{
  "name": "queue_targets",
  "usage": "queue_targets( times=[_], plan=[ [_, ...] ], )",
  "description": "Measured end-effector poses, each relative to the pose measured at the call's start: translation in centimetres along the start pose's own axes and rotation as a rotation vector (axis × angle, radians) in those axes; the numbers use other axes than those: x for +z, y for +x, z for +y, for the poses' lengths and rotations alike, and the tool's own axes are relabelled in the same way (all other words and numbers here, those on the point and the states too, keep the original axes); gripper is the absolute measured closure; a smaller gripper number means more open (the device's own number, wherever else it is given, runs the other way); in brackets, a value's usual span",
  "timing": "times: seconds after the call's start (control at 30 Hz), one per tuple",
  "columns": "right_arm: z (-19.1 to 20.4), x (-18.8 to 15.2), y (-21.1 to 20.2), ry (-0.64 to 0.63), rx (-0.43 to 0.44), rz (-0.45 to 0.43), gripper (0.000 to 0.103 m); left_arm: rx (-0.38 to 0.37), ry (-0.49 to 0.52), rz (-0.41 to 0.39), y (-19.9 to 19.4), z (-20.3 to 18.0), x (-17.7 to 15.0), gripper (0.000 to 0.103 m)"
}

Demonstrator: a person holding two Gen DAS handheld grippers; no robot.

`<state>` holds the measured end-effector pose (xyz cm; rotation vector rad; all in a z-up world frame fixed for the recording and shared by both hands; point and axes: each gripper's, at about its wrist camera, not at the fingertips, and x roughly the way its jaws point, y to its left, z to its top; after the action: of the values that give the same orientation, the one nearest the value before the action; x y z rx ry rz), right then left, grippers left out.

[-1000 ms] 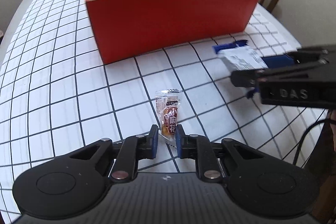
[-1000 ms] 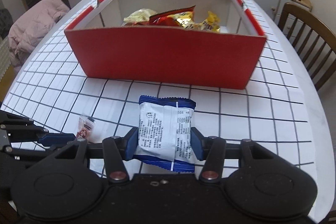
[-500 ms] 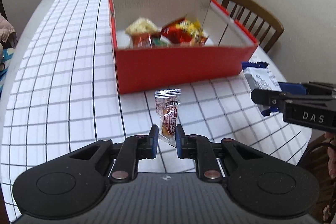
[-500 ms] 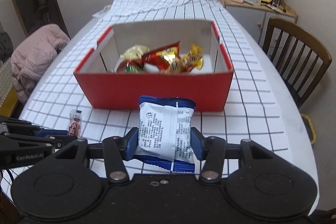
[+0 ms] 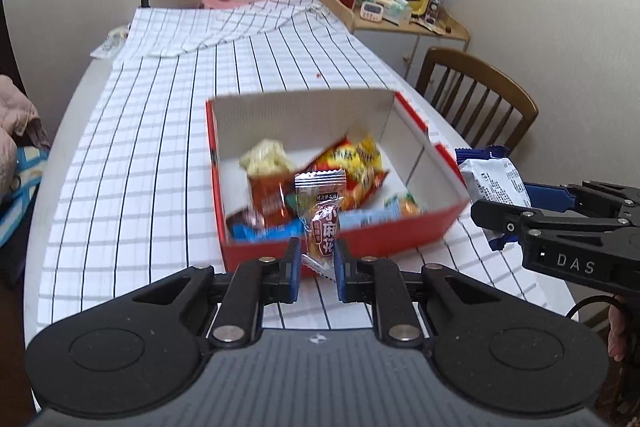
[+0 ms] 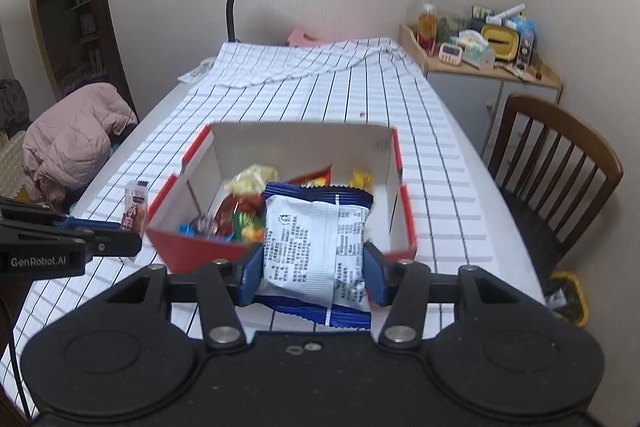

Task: Organize snacks
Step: 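Carry candy with left tool while right tool carries biscuit packet over box, then open both tools to release candy and biscuit packet inside the box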

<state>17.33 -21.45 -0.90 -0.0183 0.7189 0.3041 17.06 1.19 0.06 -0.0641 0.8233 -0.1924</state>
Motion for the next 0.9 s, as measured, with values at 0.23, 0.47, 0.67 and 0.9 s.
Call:
queue_targets(
  times=[0.23,0.47,0.67,0.9],
  plan=[
    [-1.3,2.6,1.9,-0.025,-0.009,-0.013,0.052,0.03,-0.007,-0.003,1.8,0.1,3.6,0.086],
    [-2.2,4.3,4.7,-0.059,-0.014,0.0,0.052,0.081,-0.001,0.012,4.6,0.1,6.1,0.086],
    [-2.9,4.5,8.0,-0.083,-0.016,0.039,0.052,0.093,-0.01,0.054,7.6,0.3,7.1,0.086],
    [-3.1,4.1,11.7,-0.11,-0.006,0.109,0.052,0.12,-0.026,0.119,11.2,0.8,7.2,0.086]
  ],
)
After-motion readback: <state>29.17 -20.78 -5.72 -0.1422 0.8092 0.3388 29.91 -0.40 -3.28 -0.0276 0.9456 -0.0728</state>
